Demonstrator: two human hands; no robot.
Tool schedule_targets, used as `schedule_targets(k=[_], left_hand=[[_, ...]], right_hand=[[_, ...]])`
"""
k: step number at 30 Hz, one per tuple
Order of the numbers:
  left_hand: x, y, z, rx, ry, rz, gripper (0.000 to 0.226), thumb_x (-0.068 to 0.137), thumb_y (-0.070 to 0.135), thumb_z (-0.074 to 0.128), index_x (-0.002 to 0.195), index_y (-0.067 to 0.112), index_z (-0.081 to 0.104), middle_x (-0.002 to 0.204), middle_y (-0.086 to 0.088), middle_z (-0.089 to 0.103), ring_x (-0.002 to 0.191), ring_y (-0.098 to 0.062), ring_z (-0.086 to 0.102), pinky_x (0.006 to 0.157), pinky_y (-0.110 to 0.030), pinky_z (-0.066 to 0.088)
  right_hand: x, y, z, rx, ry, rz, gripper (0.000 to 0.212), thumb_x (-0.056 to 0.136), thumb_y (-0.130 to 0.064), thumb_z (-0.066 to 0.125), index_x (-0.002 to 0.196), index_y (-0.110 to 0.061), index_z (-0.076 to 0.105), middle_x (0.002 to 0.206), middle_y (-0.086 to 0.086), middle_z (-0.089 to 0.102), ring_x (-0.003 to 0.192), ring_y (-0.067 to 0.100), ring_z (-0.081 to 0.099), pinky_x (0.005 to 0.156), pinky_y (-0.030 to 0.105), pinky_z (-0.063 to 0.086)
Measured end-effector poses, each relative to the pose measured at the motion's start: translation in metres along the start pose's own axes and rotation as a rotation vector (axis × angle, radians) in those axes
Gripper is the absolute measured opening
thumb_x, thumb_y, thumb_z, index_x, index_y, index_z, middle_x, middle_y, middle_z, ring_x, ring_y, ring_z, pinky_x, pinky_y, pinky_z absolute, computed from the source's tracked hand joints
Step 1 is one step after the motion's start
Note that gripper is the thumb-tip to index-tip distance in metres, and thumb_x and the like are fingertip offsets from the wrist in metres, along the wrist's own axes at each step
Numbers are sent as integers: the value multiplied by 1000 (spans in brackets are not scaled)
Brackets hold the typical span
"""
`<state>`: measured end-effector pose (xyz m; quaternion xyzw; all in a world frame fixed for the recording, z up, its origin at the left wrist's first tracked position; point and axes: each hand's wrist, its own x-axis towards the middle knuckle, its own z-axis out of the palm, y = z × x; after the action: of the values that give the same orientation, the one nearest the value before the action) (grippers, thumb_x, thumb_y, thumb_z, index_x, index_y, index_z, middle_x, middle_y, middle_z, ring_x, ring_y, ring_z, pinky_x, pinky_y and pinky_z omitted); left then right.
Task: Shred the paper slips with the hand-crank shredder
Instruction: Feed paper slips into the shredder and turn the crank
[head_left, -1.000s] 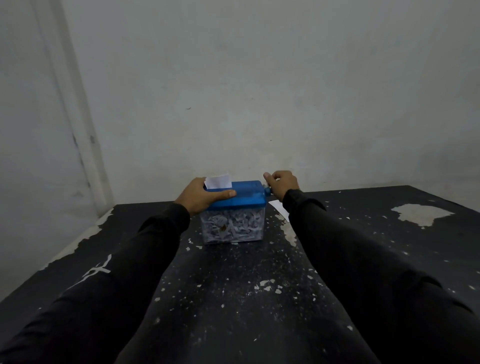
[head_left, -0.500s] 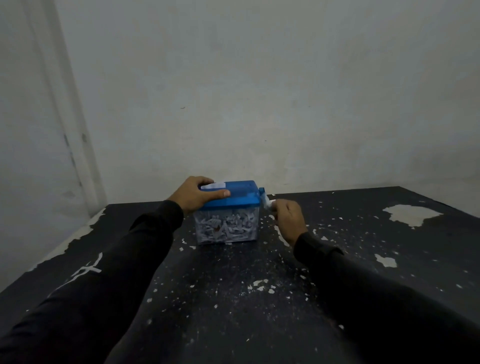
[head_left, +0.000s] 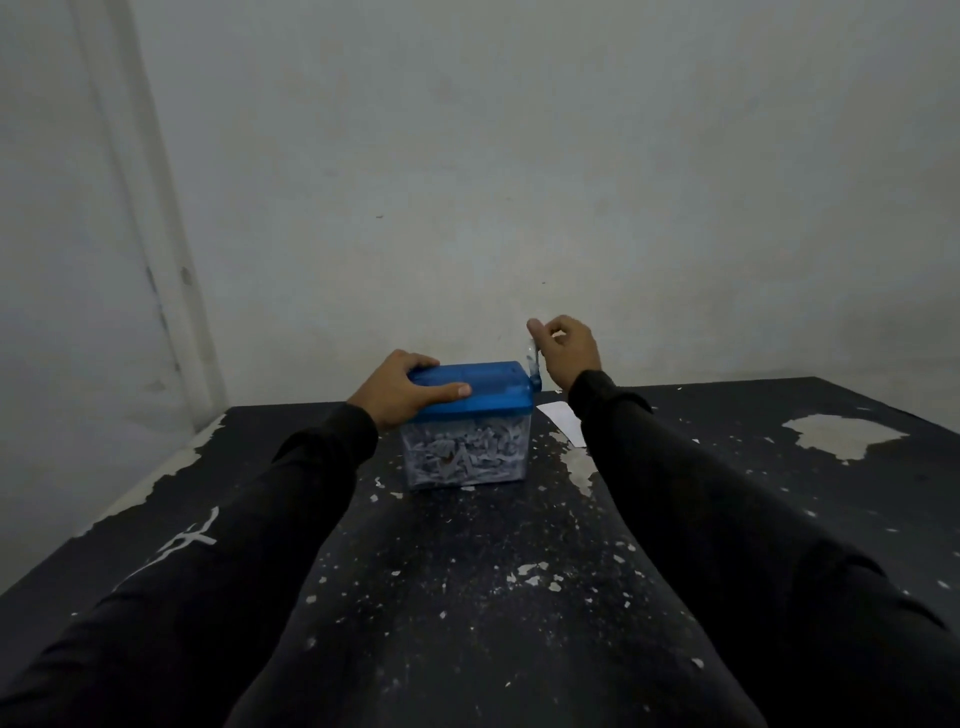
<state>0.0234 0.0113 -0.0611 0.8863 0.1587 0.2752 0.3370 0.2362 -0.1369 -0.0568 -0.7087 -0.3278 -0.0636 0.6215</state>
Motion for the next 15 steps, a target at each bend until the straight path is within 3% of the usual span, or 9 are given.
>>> schedule_targets(k=[4, 7, 9, 12, 15], left_hand=[[-1, -1, -2, -13, 2, -19, 53, 75, 51, 85, 111, 17, 65, 99, 10, 63, 87, -1, 61, 70, -11, 48], [1, -6, -3, -25, -3, -16, 90, 57, 78, 82, 119, 14, 68, 108, 2, 70, 94, -10, 68, 82, -26, 57], [1, -8, -4, -34, -8, -26, 101, 50, 85, 80, 121, 14, 68, 110, 0, 71, 96, -13, 69, 84, -30, 57], [-2, -1, -3, -59, -27, -26, 79, 60, 71, 84, 114, 15, 69, 104, 2, 72, 91, -12, 69, 75, -22, 51], [-3, 2, -2, -71, -24, -24, 53, 72, 53, 85, 109, 17, 70, 101, 3, 72, 87, -8, 68, 67, -13, 50]], right_hand=[[-15, 23, 6, -263, -202, 170, 32, 100, -22, 59, 70, -10, 58, 75, 8, 62, 69, 20, 57, 70, 32, 52], [-51, 49, 2, -139, -285, 276, 37, 102, -19, 54, 66, -9, 57, 64, 6, 54, 56, 16, 46, 55, 29, 41], [-64, 55, -7, -75, -297, 255, 47, 103, -23, 54, 57, -13, 54, 55, 4, 51, 50, 15, 42, 50, 26, 37], [-67, 52, -19, -98, -311, 156, 53, 104, -34, 53, 57, -11, 59, 56, 8, 56, 50, 18, 46, 53, 28, 41], [-56, 63, -24, -202, -176, 122, 54, 104, -44, 49, 70, -6, 69, 70, 6, 70, 61, 16, 59, 65, 30, 50]])
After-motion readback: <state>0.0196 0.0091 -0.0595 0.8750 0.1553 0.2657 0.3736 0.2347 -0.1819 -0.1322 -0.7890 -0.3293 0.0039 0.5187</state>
